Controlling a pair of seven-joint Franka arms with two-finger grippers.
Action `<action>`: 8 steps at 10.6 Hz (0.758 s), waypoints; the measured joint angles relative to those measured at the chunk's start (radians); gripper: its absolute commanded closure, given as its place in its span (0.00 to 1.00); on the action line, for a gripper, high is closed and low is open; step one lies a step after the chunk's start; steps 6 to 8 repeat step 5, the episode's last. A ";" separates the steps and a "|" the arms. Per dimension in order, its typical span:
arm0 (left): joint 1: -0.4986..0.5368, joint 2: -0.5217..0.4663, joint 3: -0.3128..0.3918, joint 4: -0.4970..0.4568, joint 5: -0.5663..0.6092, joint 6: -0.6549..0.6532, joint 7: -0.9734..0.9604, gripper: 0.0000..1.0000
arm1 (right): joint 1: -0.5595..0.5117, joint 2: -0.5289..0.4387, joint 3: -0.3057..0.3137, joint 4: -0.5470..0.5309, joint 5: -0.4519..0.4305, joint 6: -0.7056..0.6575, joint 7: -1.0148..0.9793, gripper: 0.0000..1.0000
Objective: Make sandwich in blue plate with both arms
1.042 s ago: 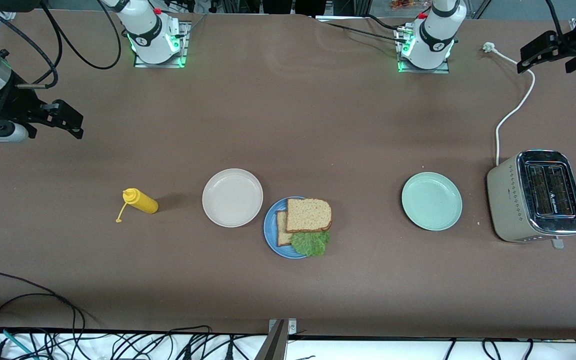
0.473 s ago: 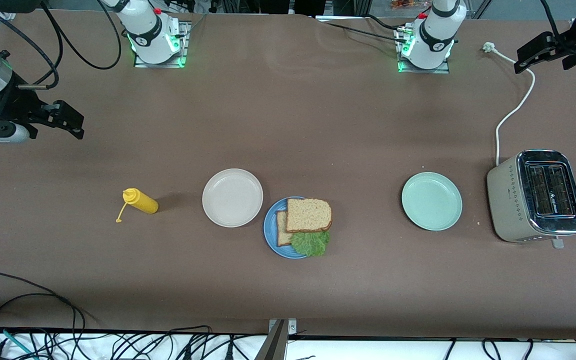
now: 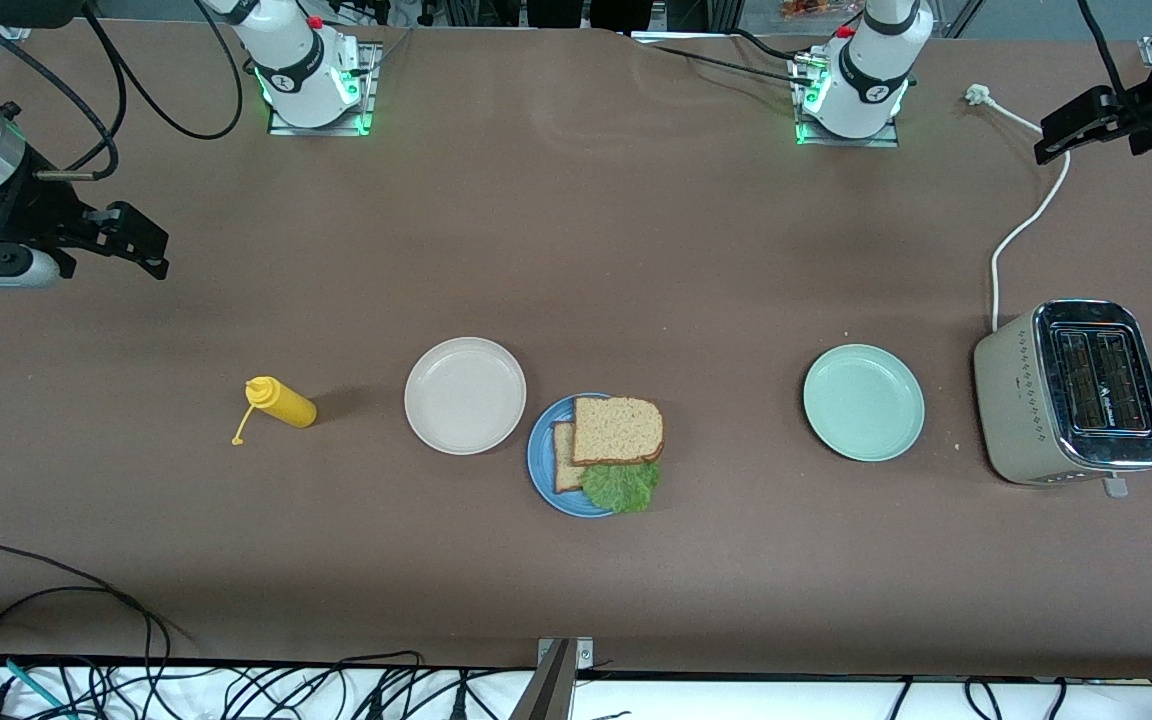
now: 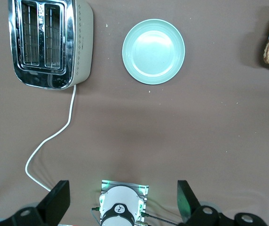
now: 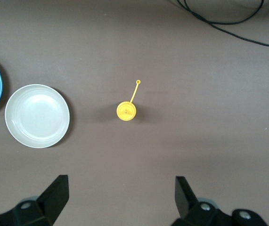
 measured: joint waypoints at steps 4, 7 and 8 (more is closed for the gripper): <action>0.001 0.000 -0.002 0.003 0.000 0.000 0.000 0.00 | -0.003 0.005 -0.004 0.000 0.000 0.001 0.002 0.00; 0.003 0.000 -0.002 0.003 0.000 0.000 0.000 0.00 | -0.004 0.006 -0.006 0.000 0.000 0.001 0.002 0.00; 0.003 0.000 -0.002 0.003 0.000 0.000 0.000 0.00 | -0.004 0.006 -0.006 0.000 0.000 0.001 0.002 0.00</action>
